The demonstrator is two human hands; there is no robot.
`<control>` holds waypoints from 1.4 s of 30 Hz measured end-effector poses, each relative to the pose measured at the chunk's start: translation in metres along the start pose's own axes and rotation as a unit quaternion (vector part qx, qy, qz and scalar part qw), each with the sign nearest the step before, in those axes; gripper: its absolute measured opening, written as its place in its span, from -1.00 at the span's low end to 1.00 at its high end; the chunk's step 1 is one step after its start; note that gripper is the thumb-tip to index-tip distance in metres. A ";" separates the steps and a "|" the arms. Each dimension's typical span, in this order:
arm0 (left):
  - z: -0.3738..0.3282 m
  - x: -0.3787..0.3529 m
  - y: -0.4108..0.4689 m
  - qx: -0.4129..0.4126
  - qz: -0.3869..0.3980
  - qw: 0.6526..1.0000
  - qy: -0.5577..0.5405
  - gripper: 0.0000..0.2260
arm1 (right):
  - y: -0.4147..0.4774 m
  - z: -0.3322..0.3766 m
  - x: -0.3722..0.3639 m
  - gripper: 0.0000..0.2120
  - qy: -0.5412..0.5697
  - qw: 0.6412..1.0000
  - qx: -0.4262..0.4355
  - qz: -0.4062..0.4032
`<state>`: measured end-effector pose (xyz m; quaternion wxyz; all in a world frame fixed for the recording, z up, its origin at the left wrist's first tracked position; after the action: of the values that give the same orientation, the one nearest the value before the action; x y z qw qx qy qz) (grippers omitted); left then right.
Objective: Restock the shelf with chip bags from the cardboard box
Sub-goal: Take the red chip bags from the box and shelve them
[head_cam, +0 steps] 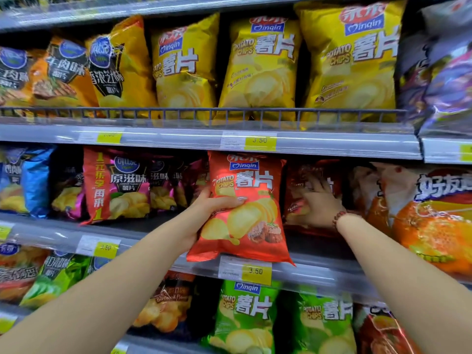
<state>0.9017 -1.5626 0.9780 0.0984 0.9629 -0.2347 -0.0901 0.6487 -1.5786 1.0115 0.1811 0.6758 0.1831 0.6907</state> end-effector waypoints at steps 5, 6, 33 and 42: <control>0.012 -0.034 0.024 0.045 0.033 0.998 -0.027 -0.41 | -0.053 0.014 0.036 -0.50 0.502 0.850 -0.040 -0.155; 0.015 -0.041 0.030 0.053 0.033 0.998 -0.024 -0.36 | -0.062 0.020 0.033 -0.37 0.545 0.830 -0.033 -0.114; 0.019 -0.145 0.089 -0.203 -0.133 0.934 0.264 -0.12 | -0.079 -0.025 0.021 0.07 0.196 0.969 -0.099 -0.117; 0.029 -0.165 0.113 -0.219 -0.019 0.888 0.404 -0.37 | -0.063 -0.030 0.002 0.36 0.187 0.973 -0.128 -0.032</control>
<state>0.7020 -1.5881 0.9975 0.3912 0.8742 -0.1310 0.2561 0.6188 -1.5230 0.9817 0.2510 0.4996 0.1454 0.8162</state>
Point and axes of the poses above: each hand's wrist, its own y-axis towards the middle knuckle, its own x-axis out of the back of the hand, z = x × y, the point moved 8 cm from there along y, towards the middle knuckle, and after that the axes turned 5 degrees about x, right-handed, at the moved point
